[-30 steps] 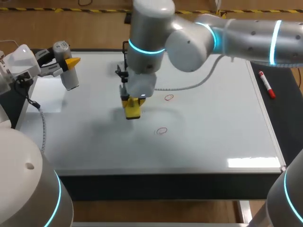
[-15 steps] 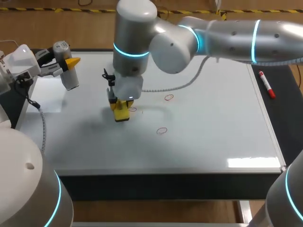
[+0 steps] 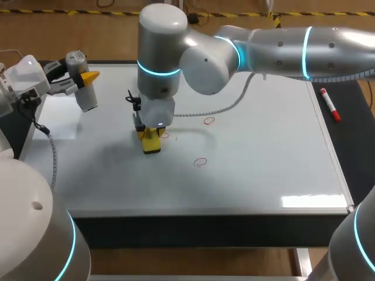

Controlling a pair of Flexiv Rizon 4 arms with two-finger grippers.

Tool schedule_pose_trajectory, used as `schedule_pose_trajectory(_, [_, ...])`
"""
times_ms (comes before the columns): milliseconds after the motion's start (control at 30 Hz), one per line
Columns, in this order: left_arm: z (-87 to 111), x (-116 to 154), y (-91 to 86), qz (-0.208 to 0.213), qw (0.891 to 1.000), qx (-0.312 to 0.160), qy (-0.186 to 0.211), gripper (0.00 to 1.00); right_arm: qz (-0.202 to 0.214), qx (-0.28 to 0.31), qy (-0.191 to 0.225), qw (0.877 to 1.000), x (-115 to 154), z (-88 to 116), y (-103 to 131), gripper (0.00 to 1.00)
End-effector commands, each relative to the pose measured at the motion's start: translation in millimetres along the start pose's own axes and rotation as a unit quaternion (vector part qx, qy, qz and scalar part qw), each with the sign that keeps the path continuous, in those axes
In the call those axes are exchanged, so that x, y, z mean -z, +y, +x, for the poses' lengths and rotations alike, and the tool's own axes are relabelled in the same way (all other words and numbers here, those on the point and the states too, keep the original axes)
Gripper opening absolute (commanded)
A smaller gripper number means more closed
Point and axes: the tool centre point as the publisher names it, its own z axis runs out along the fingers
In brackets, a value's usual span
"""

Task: Pick up the inspection probe, press it on each red-marked spot on the whiteboard one by one, put down the probe, pick up the eraser, and wipe off all the red marks.

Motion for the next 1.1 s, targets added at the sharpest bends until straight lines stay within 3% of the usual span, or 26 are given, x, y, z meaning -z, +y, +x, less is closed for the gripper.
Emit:
schedule_pose_trajectory(33, [0.4, 0, -0.4, 0.001, 1.0, -0.001, -0.001, 0.0, -0.001, 0.0, 0.004, 1.0, 0, 1, -3, 0.0])
schedule_pose_trajectory(1100, [0.4, 0, -0.4, 0.001, 1.0, -0.001, -0.001, 0.0, 0.004, -0.052, 0.037, 0.998, 4, 71, -9, 0.0])
